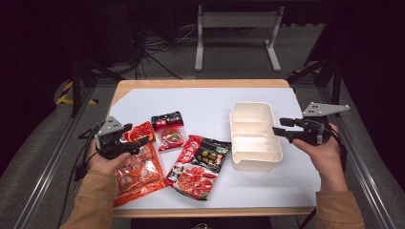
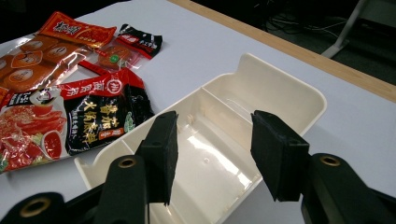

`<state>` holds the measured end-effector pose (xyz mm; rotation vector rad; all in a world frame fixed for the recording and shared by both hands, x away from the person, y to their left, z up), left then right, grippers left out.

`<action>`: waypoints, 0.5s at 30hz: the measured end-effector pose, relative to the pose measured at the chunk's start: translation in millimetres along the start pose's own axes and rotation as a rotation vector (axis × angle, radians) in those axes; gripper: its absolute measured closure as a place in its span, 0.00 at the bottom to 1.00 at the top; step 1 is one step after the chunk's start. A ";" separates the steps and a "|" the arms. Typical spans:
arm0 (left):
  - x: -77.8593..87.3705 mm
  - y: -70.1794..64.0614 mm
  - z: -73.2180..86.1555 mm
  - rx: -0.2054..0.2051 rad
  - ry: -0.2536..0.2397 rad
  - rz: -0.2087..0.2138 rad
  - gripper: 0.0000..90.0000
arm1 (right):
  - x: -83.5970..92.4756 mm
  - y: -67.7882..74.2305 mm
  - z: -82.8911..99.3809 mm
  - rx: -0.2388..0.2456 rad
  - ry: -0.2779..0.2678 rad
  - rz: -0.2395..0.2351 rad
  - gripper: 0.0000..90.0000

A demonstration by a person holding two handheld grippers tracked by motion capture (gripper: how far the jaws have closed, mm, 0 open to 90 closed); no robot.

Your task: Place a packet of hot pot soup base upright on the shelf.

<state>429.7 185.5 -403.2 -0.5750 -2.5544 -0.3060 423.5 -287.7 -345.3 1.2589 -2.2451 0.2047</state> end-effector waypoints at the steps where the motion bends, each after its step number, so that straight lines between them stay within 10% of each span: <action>1: -0.4 -1.4 -1.4 -0.009 -0.002 0.000 0.24 | 0.1 -0.1 0.4 0.002 0.002 0.004 0.57; 15: -12.6 -36.9 -30.3 -0.042 -0.026 0.074 0.25 | -1.3 0.8 6.4 -0.013 0.007 0.007 0.54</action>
Point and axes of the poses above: each handheld gripper's, and its own axes: x roughly backward along the jaws, z roughly out of its underside, y roughly to its left, the point moved 7 cm from there along -x, roughly forward along the jaws, and after that the axes turned 14 degrees about -z, right-handed, at the moved point
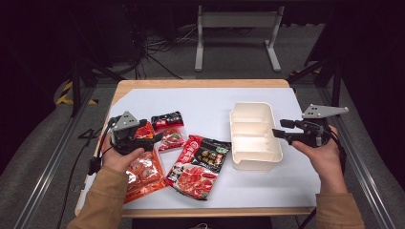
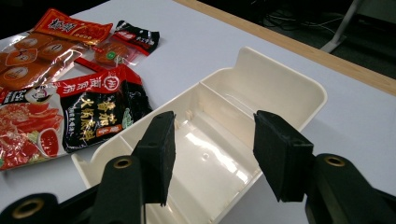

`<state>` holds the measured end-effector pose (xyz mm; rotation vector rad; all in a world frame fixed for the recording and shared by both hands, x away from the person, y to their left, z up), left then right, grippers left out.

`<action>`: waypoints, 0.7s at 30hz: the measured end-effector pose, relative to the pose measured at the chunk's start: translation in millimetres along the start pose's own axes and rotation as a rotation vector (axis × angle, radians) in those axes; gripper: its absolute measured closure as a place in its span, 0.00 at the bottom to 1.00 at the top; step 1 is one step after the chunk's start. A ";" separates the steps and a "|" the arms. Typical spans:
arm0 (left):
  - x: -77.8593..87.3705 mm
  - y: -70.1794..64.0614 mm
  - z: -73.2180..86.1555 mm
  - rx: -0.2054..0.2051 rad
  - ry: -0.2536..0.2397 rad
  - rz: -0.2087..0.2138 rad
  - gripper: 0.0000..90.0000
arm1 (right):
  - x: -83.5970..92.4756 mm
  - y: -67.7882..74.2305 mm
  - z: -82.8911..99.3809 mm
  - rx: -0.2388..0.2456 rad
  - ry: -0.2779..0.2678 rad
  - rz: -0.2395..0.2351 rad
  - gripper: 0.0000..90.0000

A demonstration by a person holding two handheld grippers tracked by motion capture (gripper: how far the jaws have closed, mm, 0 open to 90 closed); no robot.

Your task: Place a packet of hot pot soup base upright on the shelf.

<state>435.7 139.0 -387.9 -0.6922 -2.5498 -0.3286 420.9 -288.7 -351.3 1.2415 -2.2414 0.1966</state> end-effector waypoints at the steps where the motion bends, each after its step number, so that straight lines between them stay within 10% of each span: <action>1: -2.0 -2.2 -2.5 0.000 -0.005 0.005 0.25 | 0.7 -0.5 0.7 -0.001 0.000 0.003 0.54; 21: -24.9 -44.7 -28.8 -0.053 -0.028 0.068 0.21 | -1.2 -6.6 4.2 -0.022 0.012 0.023 0.53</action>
Point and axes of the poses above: each handheld gripper's, and its own axes: x roughly backward along the jaws, z roughly out of its underside, y roughly to its left, the point moved 7 cm from there along -x, roughly forward along the jaws, and after that the axes turned 14 degrees about -z, right-handed, at the moved point
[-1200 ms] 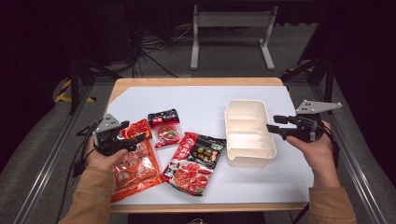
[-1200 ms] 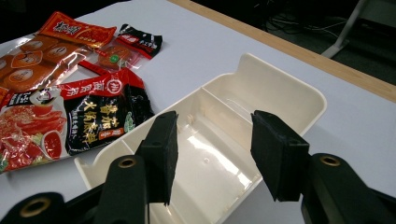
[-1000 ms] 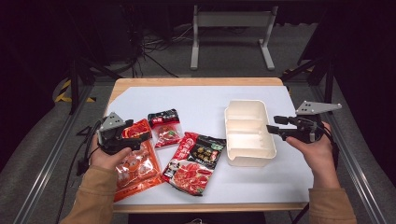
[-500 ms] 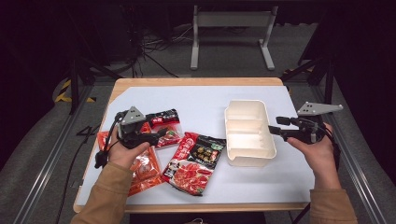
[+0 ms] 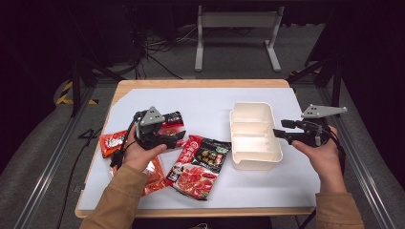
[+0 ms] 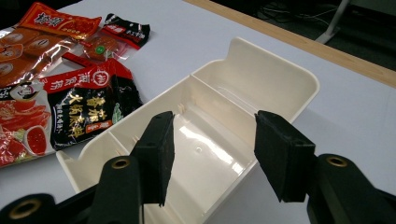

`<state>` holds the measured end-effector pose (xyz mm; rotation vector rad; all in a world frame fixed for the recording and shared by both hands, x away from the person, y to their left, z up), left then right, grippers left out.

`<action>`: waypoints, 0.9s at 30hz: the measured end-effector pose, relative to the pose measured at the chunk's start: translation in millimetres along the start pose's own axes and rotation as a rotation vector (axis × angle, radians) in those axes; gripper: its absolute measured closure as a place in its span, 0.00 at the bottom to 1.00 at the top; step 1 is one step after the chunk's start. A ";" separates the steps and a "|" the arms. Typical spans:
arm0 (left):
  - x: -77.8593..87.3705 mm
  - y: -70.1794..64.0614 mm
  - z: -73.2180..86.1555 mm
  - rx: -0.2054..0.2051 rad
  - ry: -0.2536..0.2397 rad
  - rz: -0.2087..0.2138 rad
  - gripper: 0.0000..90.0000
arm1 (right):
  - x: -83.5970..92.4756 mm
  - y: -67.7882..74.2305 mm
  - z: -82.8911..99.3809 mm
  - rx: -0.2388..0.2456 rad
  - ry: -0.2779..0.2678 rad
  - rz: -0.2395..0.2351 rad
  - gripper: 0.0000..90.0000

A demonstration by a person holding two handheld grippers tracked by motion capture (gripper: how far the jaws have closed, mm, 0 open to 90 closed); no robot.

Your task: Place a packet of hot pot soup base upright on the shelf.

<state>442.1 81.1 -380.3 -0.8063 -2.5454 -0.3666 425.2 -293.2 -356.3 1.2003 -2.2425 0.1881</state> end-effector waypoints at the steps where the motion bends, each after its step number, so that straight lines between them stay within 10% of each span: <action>1: -2.9 -3.1 -0.3 0.005 0.003 0.017 0.21 | 0.7 -0.3 0.1 0.000 -0.003 0.001 0.53; 13: -56.2 -7.9 32.1 0.090 0.134 -0.009 0.30 | 4.8 -0.3 5.0 -0.014 -0.004 0.007 0.53; 27: -87.1 -22.4 55.3 0.047 0.244 0.066 0.29 | -6.1 3.6 12.7 -0.017 0.028 -0.027 0.52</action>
Point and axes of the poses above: each handheld gripper's, and its own axes: x roughly backward along the jaws, z roughly out of its underside, y roughly to its left, the point moved 7 cm from there along -x, roughly forward along the jaws, and after that the axes turned 14 degrees about -z, right-handed, at the moved point
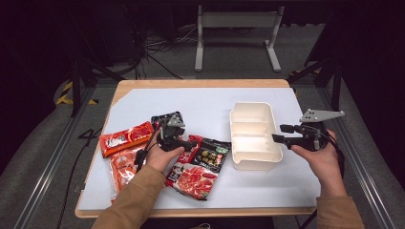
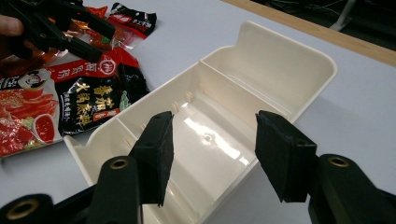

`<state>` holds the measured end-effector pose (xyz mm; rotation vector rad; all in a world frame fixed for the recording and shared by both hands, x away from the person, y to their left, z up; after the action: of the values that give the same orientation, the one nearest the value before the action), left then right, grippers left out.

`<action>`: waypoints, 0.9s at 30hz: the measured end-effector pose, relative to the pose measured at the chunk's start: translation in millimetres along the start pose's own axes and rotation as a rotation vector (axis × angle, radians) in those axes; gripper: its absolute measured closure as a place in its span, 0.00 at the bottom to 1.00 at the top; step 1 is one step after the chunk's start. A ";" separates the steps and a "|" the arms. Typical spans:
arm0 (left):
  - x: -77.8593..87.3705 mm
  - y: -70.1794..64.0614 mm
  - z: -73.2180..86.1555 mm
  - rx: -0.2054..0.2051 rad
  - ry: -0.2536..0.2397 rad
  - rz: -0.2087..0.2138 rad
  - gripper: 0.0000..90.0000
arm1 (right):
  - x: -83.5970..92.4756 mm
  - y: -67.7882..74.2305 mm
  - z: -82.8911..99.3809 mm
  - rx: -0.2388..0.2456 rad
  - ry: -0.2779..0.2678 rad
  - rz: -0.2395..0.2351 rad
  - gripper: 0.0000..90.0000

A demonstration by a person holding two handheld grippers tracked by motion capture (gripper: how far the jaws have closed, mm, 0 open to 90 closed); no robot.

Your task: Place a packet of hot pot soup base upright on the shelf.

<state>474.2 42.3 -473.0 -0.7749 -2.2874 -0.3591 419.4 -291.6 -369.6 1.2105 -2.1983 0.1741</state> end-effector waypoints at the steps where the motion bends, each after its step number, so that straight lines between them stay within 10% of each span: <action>1: -1.3 -1.2 0.7 -0.009 0.007 -0.001 0.30 | -0.9 -0.2 0.6 -0.007 0.002 0.001 0.52; 22: -21.6 -7.6 9.0 0.014 0.061 0.068 0.45 | -11.4 0.3 2.5 -0.016 0.024 -0.024 0.49; 27: -19.3 -6.0 10.8 0.033 0.078 0.096 0.63 | -11.3 0.0 2.5 -0.023 0.020 -0.029 0.49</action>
<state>476.2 34.0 -494.4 -0.8360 -2.1693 -0.3023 422.7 -284.4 -378.1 1.2223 -2.1580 0.1478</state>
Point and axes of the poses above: each handheld gripper's, and its own axes: x roughly backward along the jaws, z roughly out of its underside, y roughly to its left, the point moved 7 cm from there along -x, roughly forward along the jaws, and after that the axes turned 14 degrees about -z, right-handed, at the moved point
